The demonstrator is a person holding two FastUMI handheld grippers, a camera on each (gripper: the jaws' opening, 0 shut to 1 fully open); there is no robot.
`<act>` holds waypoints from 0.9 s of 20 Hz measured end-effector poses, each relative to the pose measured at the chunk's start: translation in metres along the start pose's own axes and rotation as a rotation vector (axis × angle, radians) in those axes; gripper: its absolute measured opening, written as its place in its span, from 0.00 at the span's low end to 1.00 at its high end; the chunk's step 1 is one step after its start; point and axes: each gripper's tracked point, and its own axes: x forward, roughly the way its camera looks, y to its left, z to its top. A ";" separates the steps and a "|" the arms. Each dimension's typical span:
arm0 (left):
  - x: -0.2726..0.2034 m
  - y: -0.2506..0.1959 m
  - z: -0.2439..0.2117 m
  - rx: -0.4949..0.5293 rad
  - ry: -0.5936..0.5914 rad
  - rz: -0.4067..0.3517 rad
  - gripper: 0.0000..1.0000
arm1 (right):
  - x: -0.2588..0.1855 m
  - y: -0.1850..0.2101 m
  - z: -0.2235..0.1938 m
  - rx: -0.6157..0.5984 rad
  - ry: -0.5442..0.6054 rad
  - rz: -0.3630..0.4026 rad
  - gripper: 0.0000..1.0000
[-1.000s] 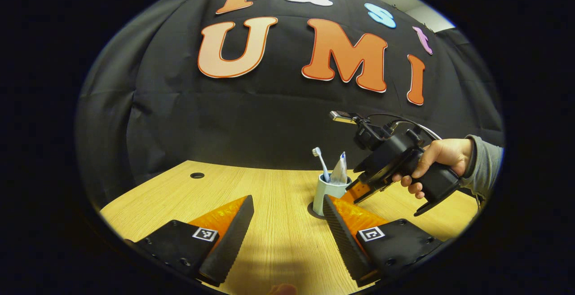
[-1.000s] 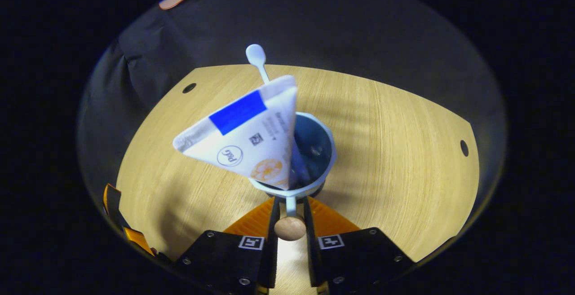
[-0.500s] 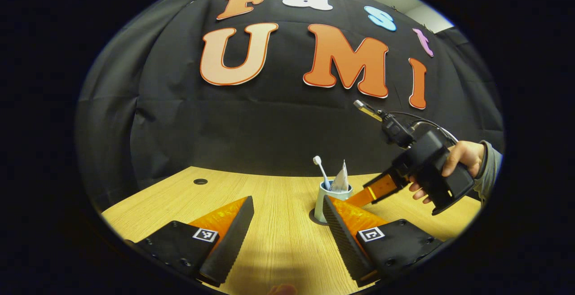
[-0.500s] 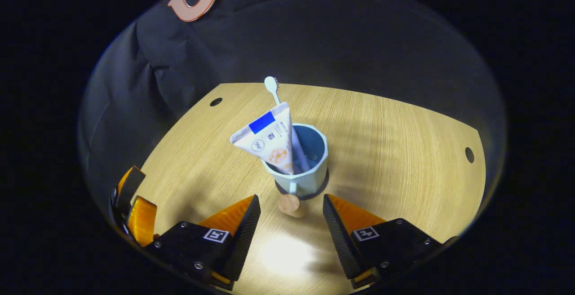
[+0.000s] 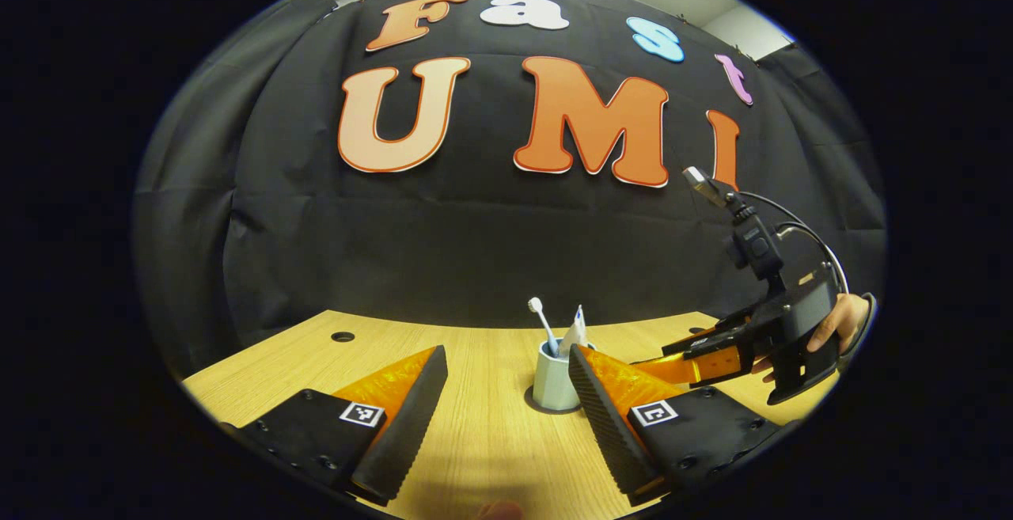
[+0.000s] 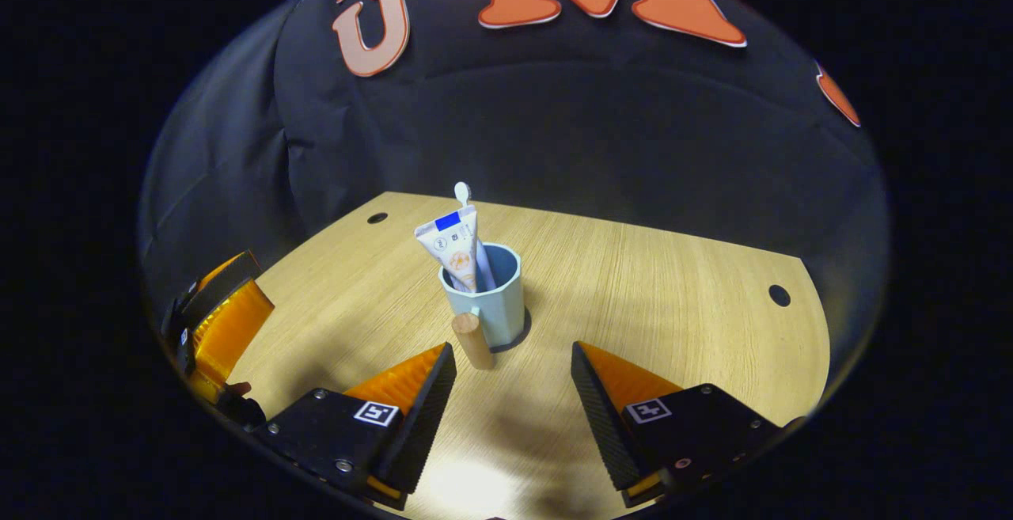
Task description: Put the toothbrush and toothpaste on the desktop into the cup, then pick up the cup and place it on the coaster on the desktop.
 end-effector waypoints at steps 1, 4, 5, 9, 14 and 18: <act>0.000 -0.004 0.003 -0.004 -0.010 0.000 0.98 | -0.008 -0.005 0.003 0.008 -0.039 -0.006 0.89; 0.000 -0.016 0.003 -0.002 -0.029 0.001 0.98 | -0.029 -0.032 -0.001 -0.007 -0.125 -0.089 0.89; 0.000 -0.020 0.001 0.004 -0.030 -0.001 0.98 | -0.033 -0.040 -0.003 -0.006 -0.151 -0.119 0.88; 0.003 -0.036 0.002 0.030 -0.038 -0.021 0.97 | -0.059 -0.055 0.004 0.029 -0.270 -0.173 0.89; 0.003 -0.045 0.000 0.044 -0.057 -0.045 0.96 | -0.084 -0.068 0.006 0.011 -0.419 -0.220 0.88; 0.016 -0.052 0.011 0.064 -0.106 -0.048 0.97 | -0.096 -0.060 0.030 -0.120 -0.550 -0.273 0.88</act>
